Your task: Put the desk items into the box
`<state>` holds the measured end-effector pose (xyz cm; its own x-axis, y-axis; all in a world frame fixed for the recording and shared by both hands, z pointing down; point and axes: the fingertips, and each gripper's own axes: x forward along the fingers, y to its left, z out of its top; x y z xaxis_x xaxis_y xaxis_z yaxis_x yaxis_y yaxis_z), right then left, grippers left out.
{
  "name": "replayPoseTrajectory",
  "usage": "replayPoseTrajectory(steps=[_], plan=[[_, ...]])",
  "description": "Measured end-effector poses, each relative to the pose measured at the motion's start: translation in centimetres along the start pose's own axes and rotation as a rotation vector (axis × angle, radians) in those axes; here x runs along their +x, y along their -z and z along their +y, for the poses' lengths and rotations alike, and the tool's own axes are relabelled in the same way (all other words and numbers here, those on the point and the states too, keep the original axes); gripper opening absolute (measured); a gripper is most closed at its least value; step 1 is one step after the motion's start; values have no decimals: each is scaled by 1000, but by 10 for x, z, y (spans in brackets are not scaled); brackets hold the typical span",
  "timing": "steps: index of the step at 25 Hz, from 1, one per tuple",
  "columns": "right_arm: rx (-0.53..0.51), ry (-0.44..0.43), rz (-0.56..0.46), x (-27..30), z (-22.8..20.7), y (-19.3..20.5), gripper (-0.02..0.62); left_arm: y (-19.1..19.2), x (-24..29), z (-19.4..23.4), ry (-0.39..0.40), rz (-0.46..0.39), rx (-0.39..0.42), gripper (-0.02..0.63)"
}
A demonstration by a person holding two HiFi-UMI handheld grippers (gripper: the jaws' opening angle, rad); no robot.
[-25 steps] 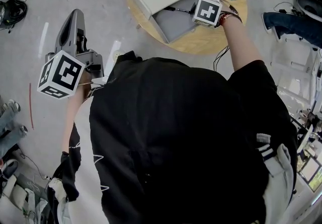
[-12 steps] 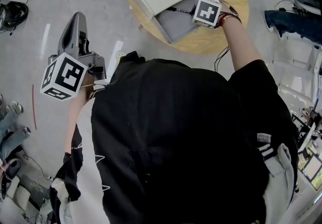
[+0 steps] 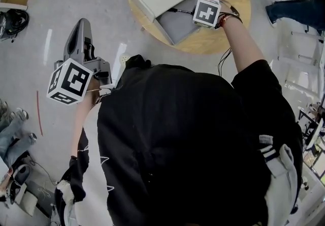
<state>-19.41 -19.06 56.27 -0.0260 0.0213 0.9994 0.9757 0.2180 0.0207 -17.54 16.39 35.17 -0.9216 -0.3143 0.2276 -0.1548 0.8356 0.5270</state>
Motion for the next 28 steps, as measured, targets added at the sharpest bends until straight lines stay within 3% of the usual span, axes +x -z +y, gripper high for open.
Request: replayPoseTrajectory(steps=[20,28], plan=[[122,27,-80,-10,-6,12,98,1,-4,-30,11,-10,55,11],[333,55,-293,-51,-12,6,91,5,7,-53,57,0,71,11]])
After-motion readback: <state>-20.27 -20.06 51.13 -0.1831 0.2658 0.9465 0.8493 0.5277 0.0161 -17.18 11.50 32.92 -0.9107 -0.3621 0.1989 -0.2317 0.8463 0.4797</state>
